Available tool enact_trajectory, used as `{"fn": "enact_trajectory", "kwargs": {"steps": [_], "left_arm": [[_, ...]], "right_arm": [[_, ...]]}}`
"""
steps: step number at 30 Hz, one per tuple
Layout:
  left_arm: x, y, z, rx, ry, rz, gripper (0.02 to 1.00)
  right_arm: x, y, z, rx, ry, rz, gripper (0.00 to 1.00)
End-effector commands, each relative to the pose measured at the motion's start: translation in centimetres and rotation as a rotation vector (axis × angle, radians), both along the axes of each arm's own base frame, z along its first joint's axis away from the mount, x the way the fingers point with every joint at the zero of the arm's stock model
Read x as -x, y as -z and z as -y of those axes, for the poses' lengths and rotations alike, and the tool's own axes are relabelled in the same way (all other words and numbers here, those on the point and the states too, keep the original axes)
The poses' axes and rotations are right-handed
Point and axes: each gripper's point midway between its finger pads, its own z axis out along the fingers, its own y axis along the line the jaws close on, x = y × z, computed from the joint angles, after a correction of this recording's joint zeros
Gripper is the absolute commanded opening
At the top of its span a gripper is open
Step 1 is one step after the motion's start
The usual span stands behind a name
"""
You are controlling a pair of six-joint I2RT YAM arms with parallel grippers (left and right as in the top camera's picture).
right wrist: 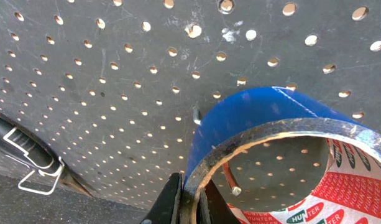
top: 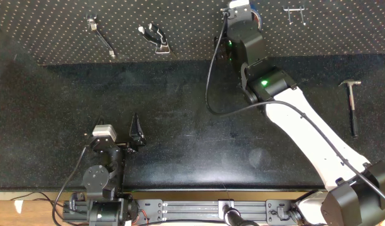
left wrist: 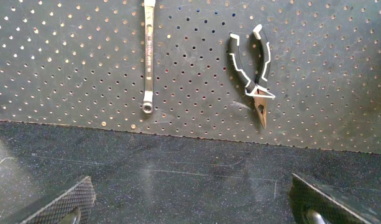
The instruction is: Place Tools Onto Pegboard
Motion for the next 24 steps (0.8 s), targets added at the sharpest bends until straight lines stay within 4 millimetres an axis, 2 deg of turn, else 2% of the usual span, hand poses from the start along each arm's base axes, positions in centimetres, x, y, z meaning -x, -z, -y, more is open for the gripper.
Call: {"fn": "enact_trajectory", "kwargs": {"steps": [1, 5, 6, 7, 8, 16, 24], "left_arm": [[0.0, 0.0, 0.1, -0.015, 0.011, 0.002, 0.996], [0.0, 0.0, 0.1, -0.015, 0.011, 0.002, 0.996], [0.0, 0.0, 0.1, -0.015, 0.011, 0.002, 0.996], [0.0, 0.0, 0.1, -0.015, 0.011, 0.002, 0.996], [0.0, 0.0, 0.1, -0.015, 0.011, 0.002, 0.996], [0.0, 0.0, 0.1, -0.015, 0.011, 0.002, 0.996], [0.0, 0.0, 0.1, -0.015, 0.011, 0.002, 0.996]], "right_arm": [[-0.3, -0.3, -0.8, 0.028, -0.035, 0.024, 0.075], [0.0, 0.2, -0.7, 0.039, -0.036, 0.002, 0.082], [0.1, 0.5, -0.7, 0.044, -0.037, -0.008, 0.112], [0.2, 0.7, -0.6, 0.049, -0.037, -0.017, 0.220], [0.3, 1.0, -0.6, 0.055, -0.038, -0.029, 0.286], [0.7, 1.3, -0.5, 0.062, -0.044, -0.050, 0.283], [3.5, 0.1, 1.0, 0.088, -0.045, -0.101, 0.283]]}}
